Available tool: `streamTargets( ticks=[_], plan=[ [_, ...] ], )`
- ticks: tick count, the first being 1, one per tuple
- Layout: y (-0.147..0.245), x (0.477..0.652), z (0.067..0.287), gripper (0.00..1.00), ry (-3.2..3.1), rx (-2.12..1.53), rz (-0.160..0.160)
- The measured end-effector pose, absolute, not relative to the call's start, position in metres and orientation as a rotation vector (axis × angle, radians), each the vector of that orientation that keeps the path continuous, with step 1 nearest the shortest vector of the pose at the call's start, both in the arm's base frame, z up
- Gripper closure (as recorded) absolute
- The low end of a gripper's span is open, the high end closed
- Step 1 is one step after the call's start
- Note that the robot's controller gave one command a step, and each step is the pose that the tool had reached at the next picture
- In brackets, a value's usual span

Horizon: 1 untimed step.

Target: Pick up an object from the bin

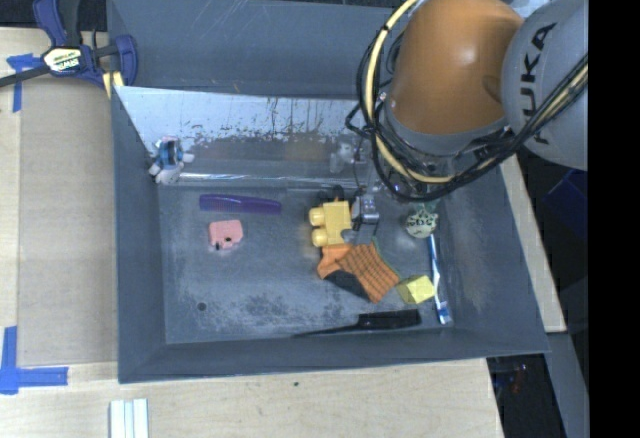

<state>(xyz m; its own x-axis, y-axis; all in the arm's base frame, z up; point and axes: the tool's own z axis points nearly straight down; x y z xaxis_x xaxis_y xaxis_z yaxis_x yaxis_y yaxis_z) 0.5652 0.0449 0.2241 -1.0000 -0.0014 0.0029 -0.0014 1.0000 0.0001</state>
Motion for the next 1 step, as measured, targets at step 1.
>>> streamTargets(
  ticks=[1],
  plan=[
    [0.0448, 0.5667, 0.2271, 0.00, -3.145, 0.000, -0.001]
  ],
)
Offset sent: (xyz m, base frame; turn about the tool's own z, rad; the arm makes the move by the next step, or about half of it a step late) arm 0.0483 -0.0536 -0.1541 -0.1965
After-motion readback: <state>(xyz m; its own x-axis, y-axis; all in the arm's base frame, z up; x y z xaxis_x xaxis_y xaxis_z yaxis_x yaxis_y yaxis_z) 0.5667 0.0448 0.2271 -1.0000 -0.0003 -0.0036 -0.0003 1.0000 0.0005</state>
